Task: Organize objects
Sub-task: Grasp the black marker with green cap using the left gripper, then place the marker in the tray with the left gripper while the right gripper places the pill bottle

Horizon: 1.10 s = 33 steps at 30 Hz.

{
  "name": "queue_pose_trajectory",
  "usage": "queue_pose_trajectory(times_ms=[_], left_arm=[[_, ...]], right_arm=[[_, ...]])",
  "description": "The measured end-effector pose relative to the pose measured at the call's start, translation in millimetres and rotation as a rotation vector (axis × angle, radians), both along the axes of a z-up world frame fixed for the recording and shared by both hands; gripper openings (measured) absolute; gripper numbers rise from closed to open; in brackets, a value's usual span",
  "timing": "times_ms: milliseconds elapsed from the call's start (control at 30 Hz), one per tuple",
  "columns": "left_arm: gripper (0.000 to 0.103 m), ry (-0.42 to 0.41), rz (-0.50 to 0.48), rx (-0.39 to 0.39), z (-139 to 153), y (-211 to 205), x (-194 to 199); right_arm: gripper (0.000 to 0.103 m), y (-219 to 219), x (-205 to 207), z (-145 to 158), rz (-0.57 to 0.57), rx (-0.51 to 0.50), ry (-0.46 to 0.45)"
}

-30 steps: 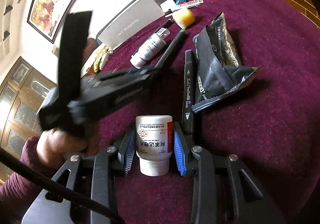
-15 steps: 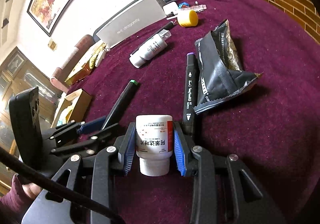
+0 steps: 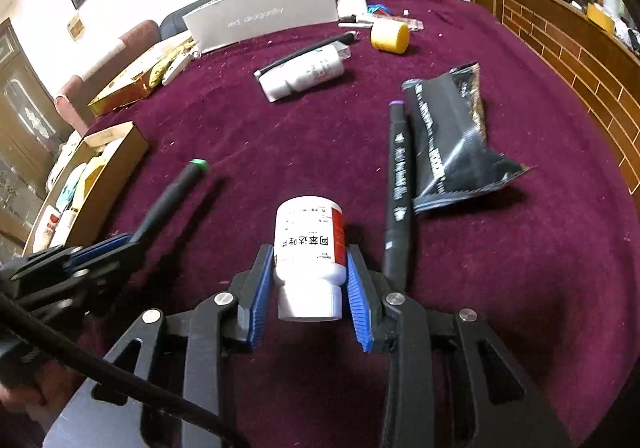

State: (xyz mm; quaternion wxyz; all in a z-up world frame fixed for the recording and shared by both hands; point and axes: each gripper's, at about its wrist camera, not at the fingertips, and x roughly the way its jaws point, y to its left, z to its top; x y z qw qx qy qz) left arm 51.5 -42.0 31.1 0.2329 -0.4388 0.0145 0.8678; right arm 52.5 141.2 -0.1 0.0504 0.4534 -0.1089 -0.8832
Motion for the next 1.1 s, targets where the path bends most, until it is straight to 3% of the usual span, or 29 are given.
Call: queue_pose_trajectory(times_ms=[267, 433, 567, 700, 900, 1100], left_arm=[[0.012, 0.084, 0.100, 0.162, 47, -79, 47], [0.012, 0.127, 0.234, 0.138, 60, -140, 56], [0.012, 0.095, 0.338, 0.115, 49, -183, 50], [0.012, 0.078, 0.394, 0.060, 33, -209, 43], [0.012, 0.014, 0.405, 0.029, 6, -227, 21], [0.012, -0.026, 0.396, 0.025, -7, -228, 11]], right_arm=[[0.032, -24, 16, 31, 0.057, -0.110, 0.017], [0.033, -65, 12, 58, 0.160, -0.210, 0.018], [0.033, -108, 4, 64, 0.241, -0.268, -0.005], [0.033, -160, -3, 64, 0.326, -0.255, -0.030], [0.033, -230, -8, 54, 0.428, -0.221, -0.079], [0.033, -268, -11, 35, 0.471, -0.193, -0.137]])
